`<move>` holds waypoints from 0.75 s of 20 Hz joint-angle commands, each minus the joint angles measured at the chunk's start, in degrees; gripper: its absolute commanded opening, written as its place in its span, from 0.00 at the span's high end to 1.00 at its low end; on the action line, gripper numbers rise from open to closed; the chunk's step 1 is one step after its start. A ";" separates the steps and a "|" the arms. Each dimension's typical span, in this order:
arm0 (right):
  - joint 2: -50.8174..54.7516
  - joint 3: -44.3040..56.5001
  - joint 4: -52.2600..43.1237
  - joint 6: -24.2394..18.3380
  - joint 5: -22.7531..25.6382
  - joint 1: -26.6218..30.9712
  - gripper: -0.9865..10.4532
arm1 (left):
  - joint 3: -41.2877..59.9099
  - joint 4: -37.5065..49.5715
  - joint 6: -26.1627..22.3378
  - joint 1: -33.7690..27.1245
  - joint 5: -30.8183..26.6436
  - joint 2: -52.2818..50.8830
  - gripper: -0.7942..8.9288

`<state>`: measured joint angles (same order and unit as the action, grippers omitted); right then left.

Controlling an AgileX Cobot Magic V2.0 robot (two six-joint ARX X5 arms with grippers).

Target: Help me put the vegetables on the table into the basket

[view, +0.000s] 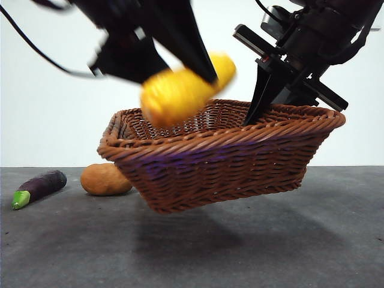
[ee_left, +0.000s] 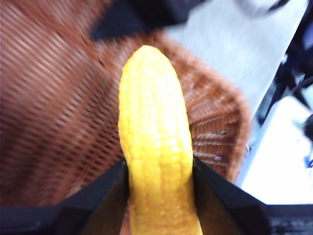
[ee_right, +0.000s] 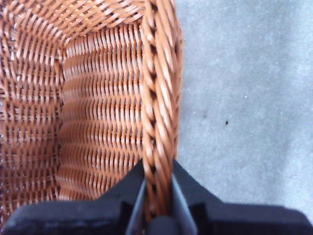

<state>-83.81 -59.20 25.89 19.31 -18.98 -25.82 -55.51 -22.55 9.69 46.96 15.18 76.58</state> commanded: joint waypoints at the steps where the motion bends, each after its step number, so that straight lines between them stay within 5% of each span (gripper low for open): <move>1: 0.39 0.00 -0.09 0.96 -0.59 -0.09 0.92 | 0.02 2.51 0.22 0.15 -0.17 4.59 0.93; 6: 0.39 0.00 -0.09 0.11 -0.59 -0.11 0.92 | 0.02 4.79 0.63 0.07 0.24 9.81 0.88; 9: 0.39 0.00 -0.07 -0.11 -0.59 -0.09 0.92 | 0.02 4.81 0.63 0.09 0.26 9.79 0.36; 15: 0.39 0.00 0.33 -1.14 -0.39 -0.07 0.92 | -1.07 2.80 0.63 -0.28 0.24 8.37 0.36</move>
<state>-83.81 -59.20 27.09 18.20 -18.52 -25.80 -56.40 -20.12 10.26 46.89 15.40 85.41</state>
